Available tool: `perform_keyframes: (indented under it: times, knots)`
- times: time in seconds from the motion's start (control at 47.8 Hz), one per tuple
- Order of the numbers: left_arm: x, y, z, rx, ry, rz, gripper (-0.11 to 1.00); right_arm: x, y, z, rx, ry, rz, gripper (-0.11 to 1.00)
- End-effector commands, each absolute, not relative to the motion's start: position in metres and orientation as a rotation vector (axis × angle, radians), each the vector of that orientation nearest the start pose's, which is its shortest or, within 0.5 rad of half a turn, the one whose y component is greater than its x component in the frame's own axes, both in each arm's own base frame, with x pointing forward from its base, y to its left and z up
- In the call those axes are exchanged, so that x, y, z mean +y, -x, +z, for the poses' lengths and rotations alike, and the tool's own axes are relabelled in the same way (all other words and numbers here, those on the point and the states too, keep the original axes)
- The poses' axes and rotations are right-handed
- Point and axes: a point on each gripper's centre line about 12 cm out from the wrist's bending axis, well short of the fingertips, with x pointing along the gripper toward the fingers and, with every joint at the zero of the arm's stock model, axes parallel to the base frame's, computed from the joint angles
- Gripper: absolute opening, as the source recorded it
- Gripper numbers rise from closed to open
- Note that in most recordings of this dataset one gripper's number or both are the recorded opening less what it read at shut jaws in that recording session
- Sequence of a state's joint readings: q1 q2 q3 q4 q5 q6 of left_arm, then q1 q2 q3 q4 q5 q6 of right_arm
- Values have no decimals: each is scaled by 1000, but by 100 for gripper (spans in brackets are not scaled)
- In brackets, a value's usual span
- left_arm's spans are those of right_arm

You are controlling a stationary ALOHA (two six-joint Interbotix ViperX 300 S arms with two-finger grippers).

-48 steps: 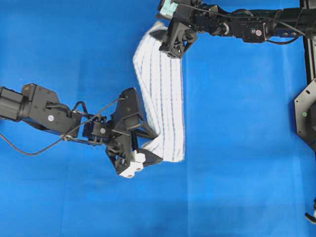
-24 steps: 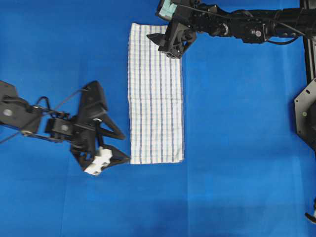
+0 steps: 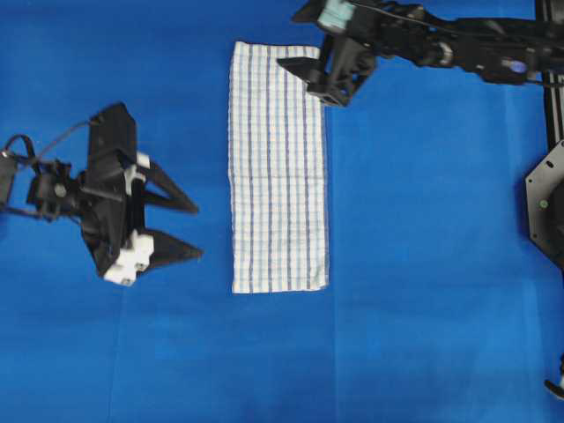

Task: Fold the blue towel.
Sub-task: 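Release the towel and move both grippers to its top end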

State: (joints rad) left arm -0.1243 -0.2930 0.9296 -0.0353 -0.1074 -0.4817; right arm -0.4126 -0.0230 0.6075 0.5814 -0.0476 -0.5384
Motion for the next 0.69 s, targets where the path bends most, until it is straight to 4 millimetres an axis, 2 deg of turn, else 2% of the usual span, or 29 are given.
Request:
perform_keyframes:
  times: [0.0, 0.376, 0.523, 0.669]
  knots:
    - [-25, -313, 211, 479, 424, 33, 87, -157, -359, 224, 473, -132, -434, 91]
    - [40, -316, 225, 407, 128, 147, 87, -136, -308, 234, 415, -118, -456, 91]
    - [66, -314, 226, 406, 89, 217, 87, -132, -296, 236, 400, -117, -462, 91]
    - [81, -311, 226, 407, 66, 259, 87, -129, -290, 235, 398, -116, -462, 91]
